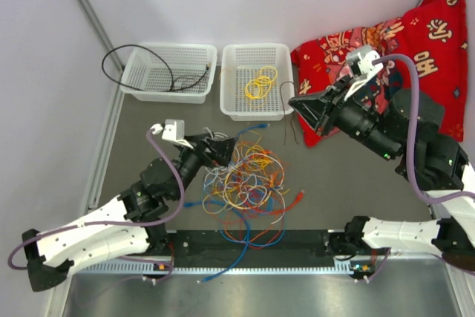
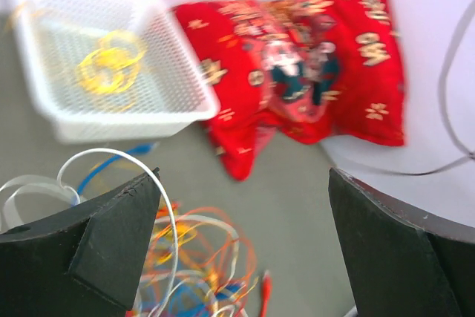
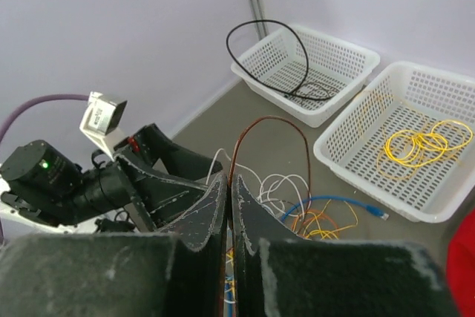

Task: Untangle the cables

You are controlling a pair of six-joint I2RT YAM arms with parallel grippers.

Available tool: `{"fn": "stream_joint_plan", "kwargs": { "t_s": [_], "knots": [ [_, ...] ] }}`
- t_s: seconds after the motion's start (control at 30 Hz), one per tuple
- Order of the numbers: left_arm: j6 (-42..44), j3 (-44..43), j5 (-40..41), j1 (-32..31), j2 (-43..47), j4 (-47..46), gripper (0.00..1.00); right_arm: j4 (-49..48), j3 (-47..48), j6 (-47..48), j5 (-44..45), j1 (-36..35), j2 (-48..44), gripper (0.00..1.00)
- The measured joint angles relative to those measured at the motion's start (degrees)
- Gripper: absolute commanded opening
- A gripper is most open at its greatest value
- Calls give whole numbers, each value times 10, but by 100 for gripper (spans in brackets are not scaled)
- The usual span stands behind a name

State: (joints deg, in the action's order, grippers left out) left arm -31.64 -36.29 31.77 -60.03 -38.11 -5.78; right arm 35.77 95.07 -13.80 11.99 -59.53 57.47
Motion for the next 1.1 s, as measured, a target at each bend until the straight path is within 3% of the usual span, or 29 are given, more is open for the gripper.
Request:
{"fn": "stream_joint_plan", "kwargs": {
  "t_s": [0.27, 0.43, 0.6, 0.8, 0.93, 1.1],
  "knots": [
    [63, -23, -169, 0, -111, -171, 99, -6, -56, -30, 1, 0, -2, 0],
    [79, -54, -210, 0, -160, -189, 99, -5, -83, -45, -1, 0, 4, 0],
    [93, -192, -168, 0, -226, -28, 99, -5, -89, -48, 7, 0, 0, 0],
    [24, -387, -89, 16, -386, 306, 99, -5, -101, -48, 27, 0, -22, 0],
    [-35, -409, -58, 31, -475, 511, 99, -5, -111, -47, 41, 0, -30, 0],
    [-47, -410, -43, 31, -434, 540, 99, -5, -112, -44, 51, 0, -33, 0]
  ]
}}
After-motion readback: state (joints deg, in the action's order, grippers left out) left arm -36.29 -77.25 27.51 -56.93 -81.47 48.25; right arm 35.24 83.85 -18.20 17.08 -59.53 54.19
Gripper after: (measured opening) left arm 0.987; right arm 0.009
